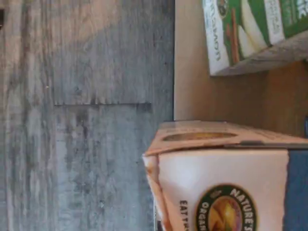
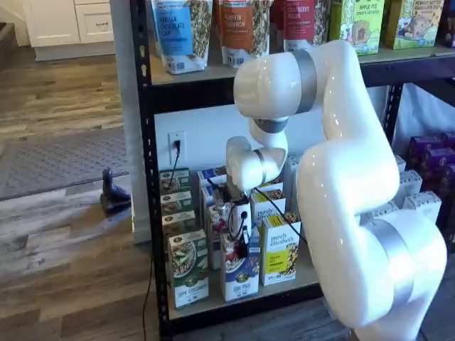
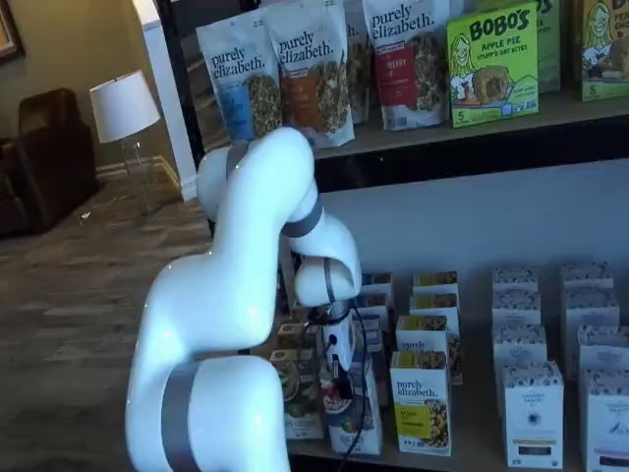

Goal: Pick up the blue and white box that is on the bottom shelf, the second box from the left

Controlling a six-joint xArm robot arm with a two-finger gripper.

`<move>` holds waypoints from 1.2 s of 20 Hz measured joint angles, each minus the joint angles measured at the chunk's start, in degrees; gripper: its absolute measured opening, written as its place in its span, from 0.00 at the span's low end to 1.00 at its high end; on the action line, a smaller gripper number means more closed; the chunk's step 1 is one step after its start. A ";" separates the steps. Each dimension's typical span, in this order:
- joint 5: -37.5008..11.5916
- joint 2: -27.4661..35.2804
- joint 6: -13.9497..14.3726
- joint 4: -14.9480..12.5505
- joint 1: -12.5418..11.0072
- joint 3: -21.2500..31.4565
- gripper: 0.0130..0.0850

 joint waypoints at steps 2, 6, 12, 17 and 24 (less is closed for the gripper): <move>-0.55 -1.71 0.20 0.12 0.29 2.29 0.50; -2.12 -5.63 0.62 0.37 0.90 7.41 0.50; -4.47 -13.96 1.15 0.91 1.90 17.47 0.50; -5.89 -20.62 1.97 1.02 2.81 24.85 0.50; -7.33 -29.09 2.36 1.15 3.29 32.97 0.50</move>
